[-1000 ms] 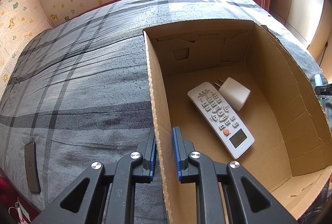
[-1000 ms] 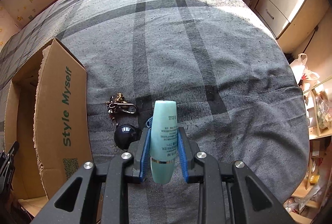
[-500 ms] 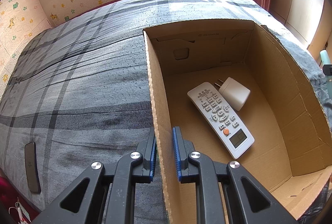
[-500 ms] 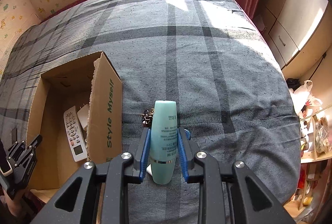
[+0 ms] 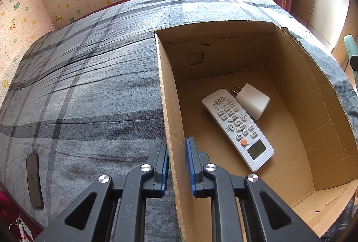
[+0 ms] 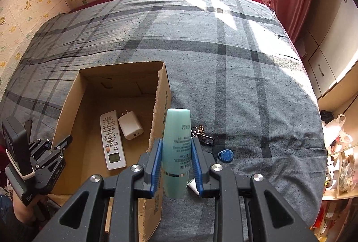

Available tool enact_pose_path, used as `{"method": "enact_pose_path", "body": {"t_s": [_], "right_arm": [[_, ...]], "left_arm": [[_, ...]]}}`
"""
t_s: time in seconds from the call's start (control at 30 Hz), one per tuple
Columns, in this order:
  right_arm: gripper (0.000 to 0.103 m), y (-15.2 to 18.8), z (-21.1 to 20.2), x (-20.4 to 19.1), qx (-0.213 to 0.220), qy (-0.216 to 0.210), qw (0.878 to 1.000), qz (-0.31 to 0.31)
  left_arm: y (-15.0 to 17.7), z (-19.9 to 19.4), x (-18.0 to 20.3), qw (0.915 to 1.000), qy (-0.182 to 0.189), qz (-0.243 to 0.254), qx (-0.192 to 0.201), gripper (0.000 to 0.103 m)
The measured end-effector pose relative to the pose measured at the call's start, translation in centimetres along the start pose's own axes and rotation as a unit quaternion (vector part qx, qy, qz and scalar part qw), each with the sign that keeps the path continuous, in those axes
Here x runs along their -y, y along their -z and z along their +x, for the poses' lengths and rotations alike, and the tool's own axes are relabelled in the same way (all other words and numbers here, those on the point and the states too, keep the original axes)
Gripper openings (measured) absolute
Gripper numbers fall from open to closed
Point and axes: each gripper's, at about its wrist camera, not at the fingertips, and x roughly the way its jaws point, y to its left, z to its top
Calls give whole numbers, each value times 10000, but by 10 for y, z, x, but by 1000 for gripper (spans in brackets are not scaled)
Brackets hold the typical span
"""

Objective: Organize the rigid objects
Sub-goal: 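Lift the light-blue tube with the right gripper and carry it over the box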

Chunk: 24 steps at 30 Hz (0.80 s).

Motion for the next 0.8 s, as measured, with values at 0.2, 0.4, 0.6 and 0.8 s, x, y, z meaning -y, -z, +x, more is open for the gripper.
{"method": "enact_pose_path", "body": {"t_s": [0.2,0.4,0.6,0.8], "right_arm": [[26,-3,0,-25,-27,-279,9993,-243],[26,-5,8,-54,-123,-410,9975,-556],[26,-4,28,-77,-301,-405,9954,-811],[26,-2,55,-92,-520,-367,9935,-942]], "left_arm": [[0,0,0,10000,2,-2,1,16],[0,0,0,10000,10,-9,-8,16],[0,1,-1,10000,29,-21,-12,16],[0,1,0,10000,33,-18,-11,16]]}}
